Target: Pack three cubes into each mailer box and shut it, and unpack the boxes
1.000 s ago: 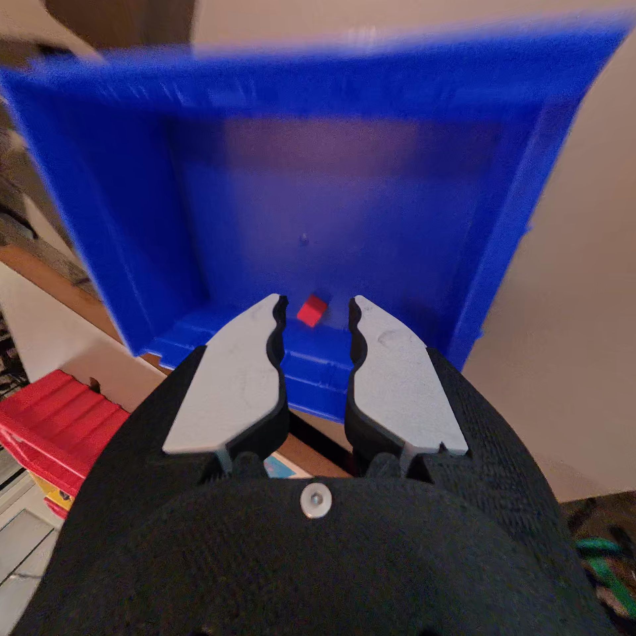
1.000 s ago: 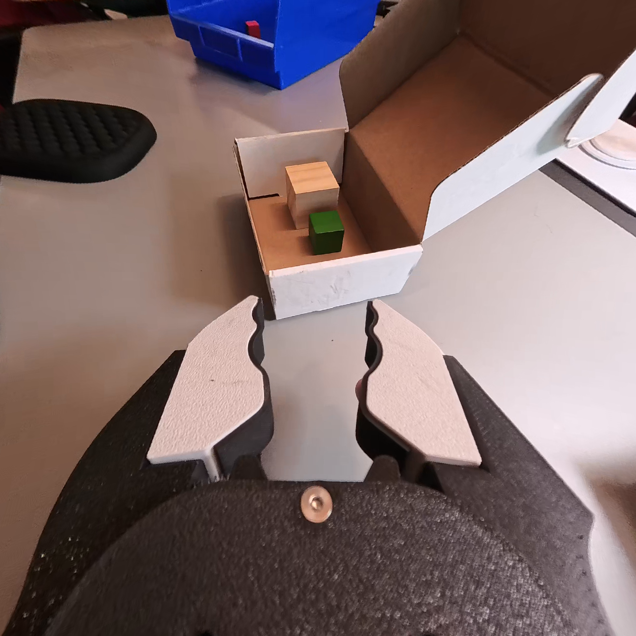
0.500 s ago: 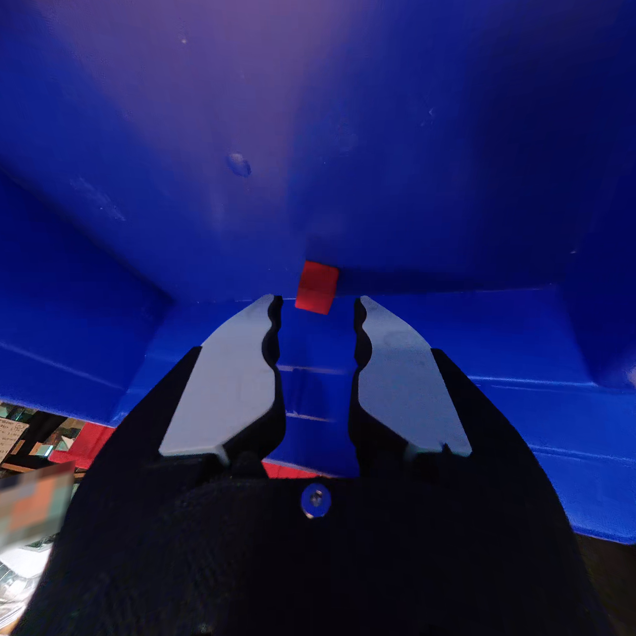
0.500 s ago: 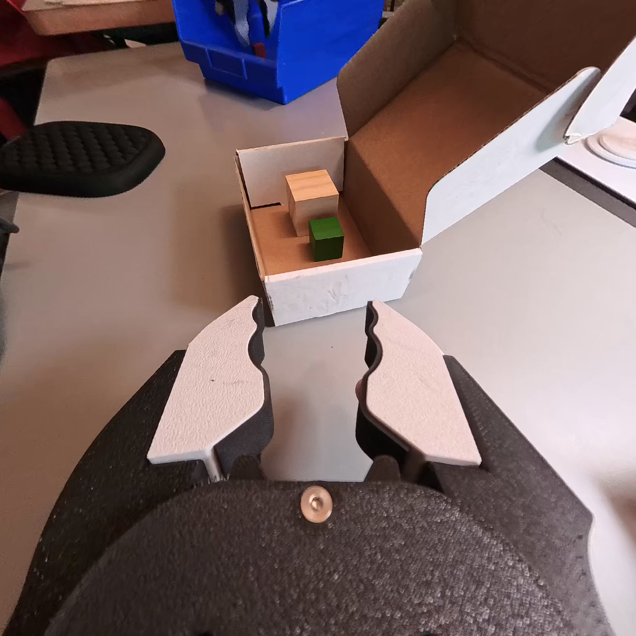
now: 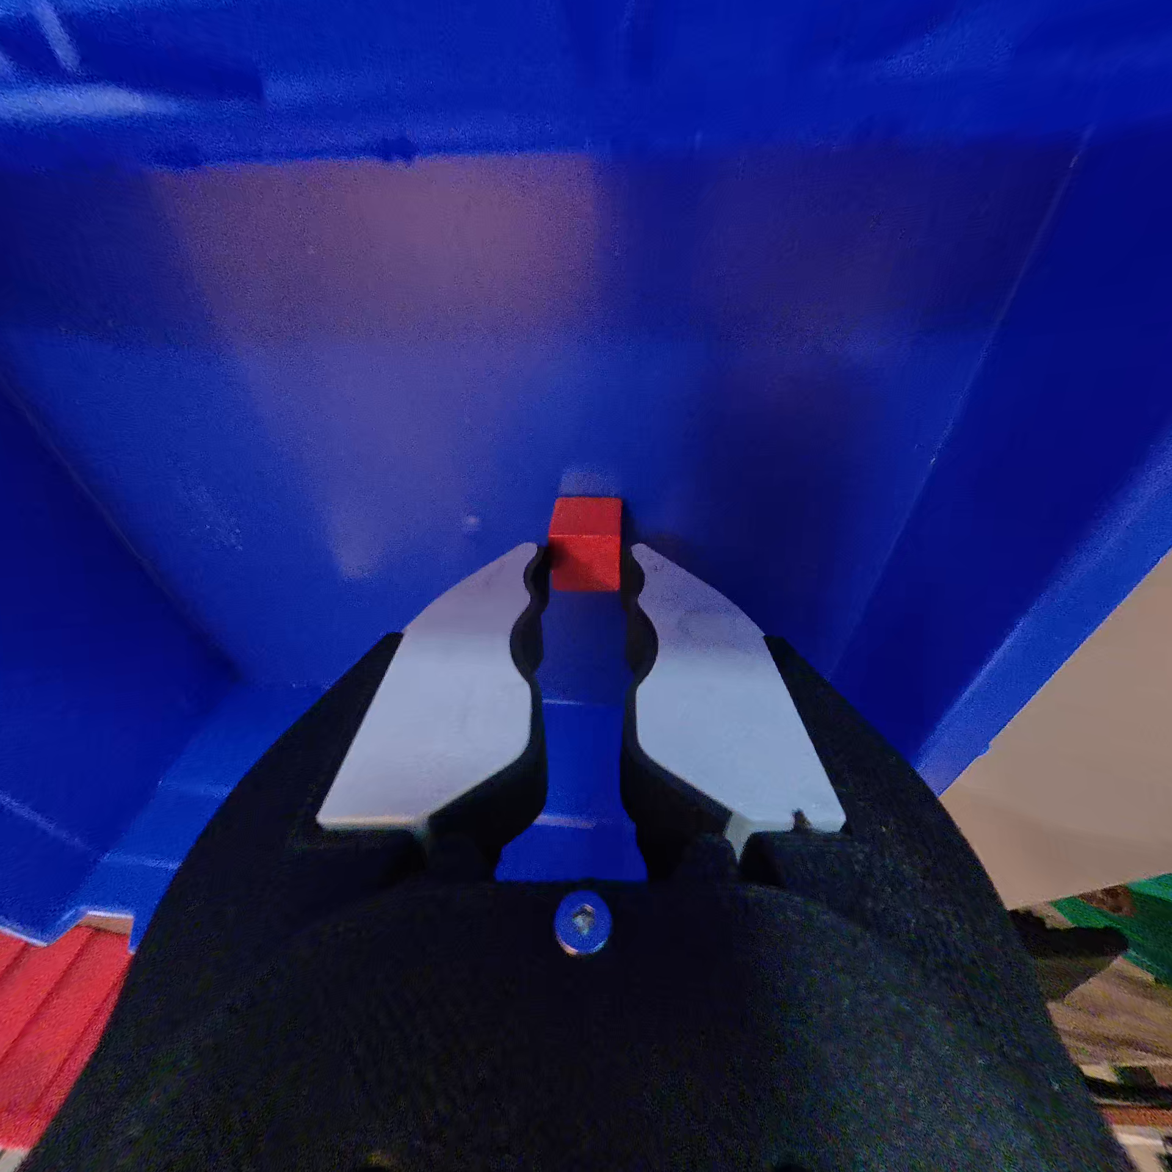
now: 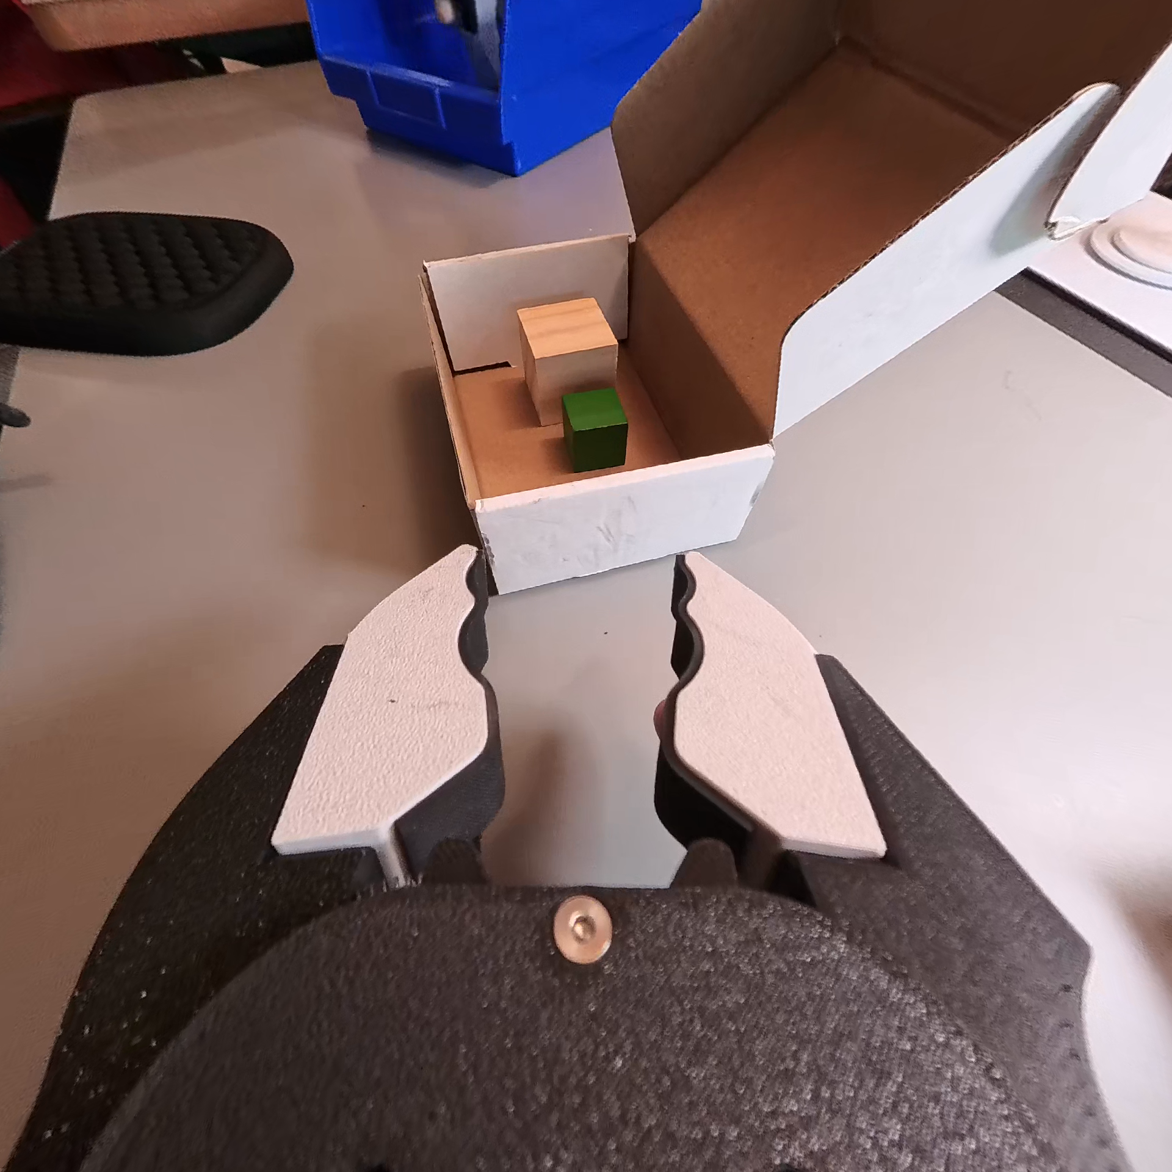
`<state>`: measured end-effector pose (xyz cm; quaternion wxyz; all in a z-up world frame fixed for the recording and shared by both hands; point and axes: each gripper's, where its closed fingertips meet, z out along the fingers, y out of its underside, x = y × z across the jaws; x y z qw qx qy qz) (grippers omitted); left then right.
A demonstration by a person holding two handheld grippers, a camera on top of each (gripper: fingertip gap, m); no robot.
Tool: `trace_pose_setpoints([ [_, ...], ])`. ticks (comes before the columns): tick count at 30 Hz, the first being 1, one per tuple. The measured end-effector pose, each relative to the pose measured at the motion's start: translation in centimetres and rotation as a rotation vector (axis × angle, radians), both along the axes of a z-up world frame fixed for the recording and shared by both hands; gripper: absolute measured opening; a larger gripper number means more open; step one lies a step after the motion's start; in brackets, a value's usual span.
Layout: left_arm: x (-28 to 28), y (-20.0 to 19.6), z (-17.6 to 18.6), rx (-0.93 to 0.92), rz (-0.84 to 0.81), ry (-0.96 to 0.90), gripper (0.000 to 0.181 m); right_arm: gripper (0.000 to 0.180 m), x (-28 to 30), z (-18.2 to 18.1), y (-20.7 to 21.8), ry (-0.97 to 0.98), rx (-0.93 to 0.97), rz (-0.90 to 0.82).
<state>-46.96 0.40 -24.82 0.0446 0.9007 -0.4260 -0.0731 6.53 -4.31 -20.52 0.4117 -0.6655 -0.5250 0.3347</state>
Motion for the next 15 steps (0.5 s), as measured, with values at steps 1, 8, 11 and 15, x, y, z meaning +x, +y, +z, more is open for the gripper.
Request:
trace_pose_setpoints([
  [1,0.42,0.22,-0.05,0.005,0.004,-0.011,0.025,0.056,0.04,0.04,0.02,0.001,0.001,-0.003],
  [8,1.17,0.39,0.27,0.045,0.055,-0.080,0.035,0.055,0.23,0.31,0.07,0.009,0.007,-0.009],
  [11,1.07,0.15,0.55,0.072,0.075,-0.117,0.034,0.056,0.19,0.27,0.03,0.006,0.006,-0.006],
  [15,0.94,0.24,0.54,0.114,0.081,-0.148,0.033,0.056,0.16,0.23,0.01,0.004,0.008,-0.005],
])
